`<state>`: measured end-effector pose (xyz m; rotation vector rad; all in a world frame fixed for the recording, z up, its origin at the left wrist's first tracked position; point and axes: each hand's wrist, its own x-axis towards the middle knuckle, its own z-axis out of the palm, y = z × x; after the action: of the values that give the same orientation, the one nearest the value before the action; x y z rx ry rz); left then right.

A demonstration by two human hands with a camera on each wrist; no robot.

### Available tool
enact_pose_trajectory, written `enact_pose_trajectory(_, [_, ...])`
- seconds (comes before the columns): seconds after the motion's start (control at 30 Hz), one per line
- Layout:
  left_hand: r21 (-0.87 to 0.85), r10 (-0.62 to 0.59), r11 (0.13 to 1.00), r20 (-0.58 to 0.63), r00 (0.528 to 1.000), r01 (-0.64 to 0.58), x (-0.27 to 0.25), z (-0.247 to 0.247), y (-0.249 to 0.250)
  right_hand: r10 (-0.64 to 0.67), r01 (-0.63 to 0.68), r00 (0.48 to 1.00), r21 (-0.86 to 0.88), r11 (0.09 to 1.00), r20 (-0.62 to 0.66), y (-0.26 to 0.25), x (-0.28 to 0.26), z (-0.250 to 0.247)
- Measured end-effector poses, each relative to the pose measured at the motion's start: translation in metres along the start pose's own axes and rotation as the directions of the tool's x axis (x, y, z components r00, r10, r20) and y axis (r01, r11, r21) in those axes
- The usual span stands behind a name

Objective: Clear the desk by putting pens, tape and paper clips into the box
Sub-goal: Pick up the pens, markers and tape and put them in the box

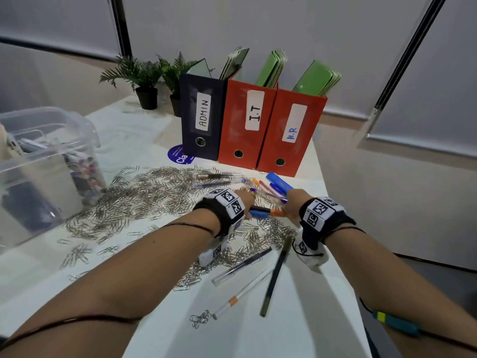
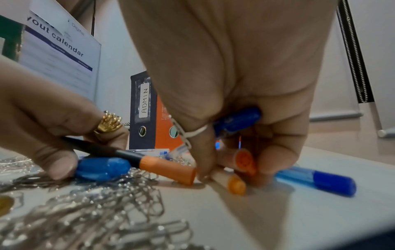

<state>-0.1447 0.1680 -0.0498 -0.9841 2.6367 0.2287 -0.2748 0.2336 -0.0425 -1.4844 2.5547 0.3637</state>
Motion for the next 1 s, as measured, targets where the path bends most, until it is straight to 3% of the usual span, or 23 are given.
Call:
enact_pose_trajectory(0.13, [-0.030,-0.028,0.999,-0.057,0.998,0.026,-0.002,-0.005,-0.004,-0.034,0.036,0.998,-0.040,0.999,0.048,-0.002,-0.004,-0.009])
enact_pose_trajectory(0.27, [-0.018,-0.067,0.998,-0.109,0.992,0.066,-0.008,-0.015,-0.012,-0.017,0.019,1.000,0.170,0.985,-0.010,-0.003,-0.003,-0.022])
enact_pose_trajectory(0.43, [0.000,-0.035,0.999,-0.095,0.995,0.035,-0.018,-0.013,-0.018,-0.040,0.051,0.998,0.277,0.959,-0.047,-0.011,-0.009,-0.043])
enact_pose_trajectory(0.57, [-0.029,-0.122,0.993,-0.196,0.973,0.118,-0.019,-0.012,-0.015,-0.052,0.058,0.998,0.354,0.933,-0.027,-0.018,-0.011,-0.037])
enact_pose_trajectory(0.67, [-0.104,-0.178,0.982,-0.247,0.953,0.156,-0.016,-0.015,-0.014,0.019,-0.015,1.000,0.442,0.897,-0.005,-0.022,-0.011,-0.032])
enact_pose_trajectory(0.8, [-0.151,-0.196,0.975,-0.234,0.952,0.163,-0.010,-0.015,-0.009,0.063,-0.059,0.998,0.479,0.876,0.007,-0.023,-0.008,-0.028])
enact_pose_trajectory(1.0, [-0.135,-0.165,0.980,-0.151,0.975,0.145,-0.002,-0.011,-0.009,0.030,-0.008,0.999,0.527,0.850,-0.032,-0.026,-0.005,-0.024])
